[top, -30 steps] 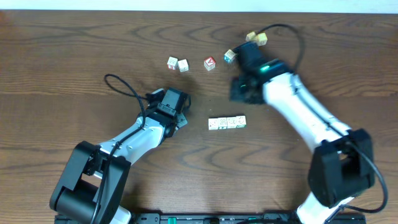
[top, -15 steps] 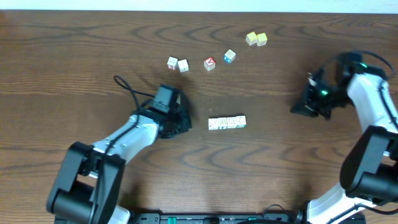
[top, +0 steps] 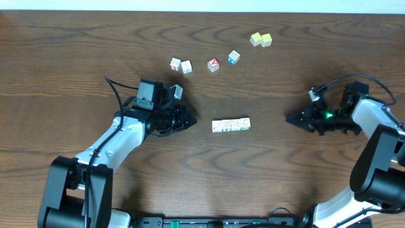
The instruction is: Lift 4 blocks
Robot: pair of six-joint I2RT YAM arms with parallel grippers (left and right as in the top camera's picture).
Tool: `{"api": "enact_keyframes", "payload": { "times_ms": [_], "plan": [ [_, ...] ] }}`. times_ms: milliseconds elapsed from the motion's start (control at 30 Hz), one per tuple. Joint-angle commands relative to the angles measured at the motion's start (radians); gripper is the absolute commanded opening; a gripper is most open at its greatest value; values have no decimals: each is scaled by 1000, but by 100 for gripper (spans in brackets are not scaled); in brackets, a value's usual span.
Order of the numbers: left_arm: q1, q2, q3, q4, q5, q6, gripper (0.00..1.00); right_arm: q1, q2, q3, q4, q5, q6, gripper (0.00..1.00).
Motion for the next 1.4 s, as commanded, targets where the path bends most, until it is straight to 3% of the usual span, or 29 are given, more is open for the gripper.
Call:
{"api": "enact_keyframes", "payload": {
  "times_ms": [0, 267, 533, 1367],
  "plan": [
    [-3, 28, -6, 12, -76, -55, 7, 31, -21, -19, 22, -50, -20, 1],
    [-76, 67, -6, 102, -100, -80, 7, 110, -21, -23, 53, -46, 25, 1],
    [-166, 76, -6, 44, -321, -158, 7, 212, -21, -24, 80, 52, 111, 1],
    [-244, 149, -6, 161, -378, -221, 7, 313, -21, -27, 159, 154, 188, 1]
  ]
}}
